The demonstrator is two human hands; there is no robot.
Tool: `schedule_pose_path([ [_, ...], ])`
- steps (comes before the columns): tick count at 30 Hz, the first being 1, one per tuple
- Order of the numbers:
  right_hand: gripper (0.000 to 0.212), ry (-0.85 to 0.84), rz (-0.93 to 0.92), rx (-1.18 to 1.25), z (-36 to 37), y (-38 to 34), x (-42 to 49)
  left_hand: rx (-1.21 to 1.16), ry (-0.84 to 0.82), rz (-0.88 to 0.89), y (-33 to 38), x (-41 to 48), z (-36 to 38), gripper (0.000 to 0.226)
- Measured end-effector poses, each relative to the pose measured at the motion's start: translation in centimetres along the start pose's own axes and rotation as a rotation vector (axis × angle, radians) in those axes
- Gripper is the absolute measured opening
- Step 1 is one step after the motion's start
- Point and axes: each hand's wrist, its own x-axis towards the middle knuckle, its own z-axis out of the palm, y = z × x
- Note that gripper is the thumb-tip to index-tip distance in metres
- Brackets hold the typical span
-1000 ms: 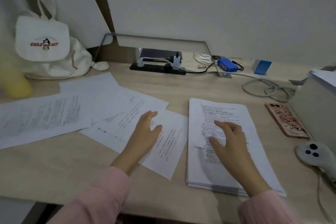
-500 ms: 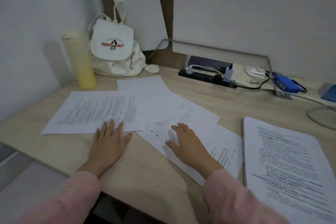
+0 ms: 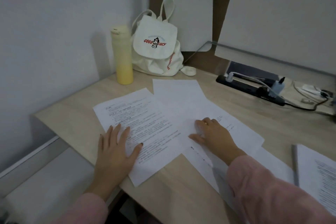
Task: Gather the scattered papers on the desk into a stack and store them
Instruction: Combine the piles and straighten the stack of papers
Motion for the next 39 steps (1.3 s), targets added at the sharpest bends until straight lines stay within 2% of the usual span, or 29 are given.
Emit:
schedule_pose_path([
  [2,0.051,0.016,-0.021,-0.095,0.0,0.1,0.3,0.049,-0.046,-0.008,-0.3,0.2,0.5,0.073],
  [5,0.043,-0.001,-0.046,-0.215,-0.1,0.0,0.7,0.064,-0.08,0.004,-0.3,0.4,0.5,0.074],
  [9,0.068,-0.123,-0.079,-0.096,-1.4,0.8,0.8,0.082,-0.082,-0.028,0.1,0.2,0.1,0.08],
  [11,0.071,-0.142,-0.117,-0.123,-1.9,1.1,0.5,0.084,-0.07,-0.095,0.4,0.1,0.0,0.086],
  [14,0.065,-0.165,-0.175,-0.161,-2.3,1.1,0.5,0.101,-0.082,-0.153,0.5,0.1,-0.2,0.088],
  [21,0.046,-0.164,-0.234,-0.305,-2.5,1.3,1.3,0.145,-0.119,-0.153,0.8,0.2,-0.4,0.083],
  [24,0.037,-0.002,-0.259,-0.418,-1.8,1.6,1.6,0.164,-0.124,-0.151,0.7,0.2,-0.4,0.081],
  [26,0.023,0.048,-0.174,-0.443,-1.7,1.6,1.4,0.165,-0.131,-0.147,0.6,0.2,-0.3,0.08],
  [29,0.021,0.165,0.079,-0.286,-2.9,2.8,1.4,0.16,-0.123,-0.145,0.6,0.4,-0.4,0.084],
  [31,0.014,0.381,0.208,-0.124,-5.4,3.3,1.3,0.163,-0.124,-0.139,0.5,0.4,-0.4,0.09],
  [33,0.014,0.592,0.237,0.181,-8.0,3.2,0.6,0.158,-0.116,-0.128,0.3,0.4,-0.3,0.092],
  [35,0.016,0.713,0.202,0.545,-10.0,2.3,-0.6,0.157,-0.108,-0.098,0.1,0.4,-0.2,0.099],
  [37,0.02,0.747,0.209,0.92,-11.1,1.2,-2.0,0.165,-0.107,-0.073,0.0,0.4,-0.2,0.107],
  [39,0.023,0.684,0.247,1.301,-11.0,0.3,-3.3,0.14,-0.102,-0.065,-0.1,0.4,-0.2,0.107],
])
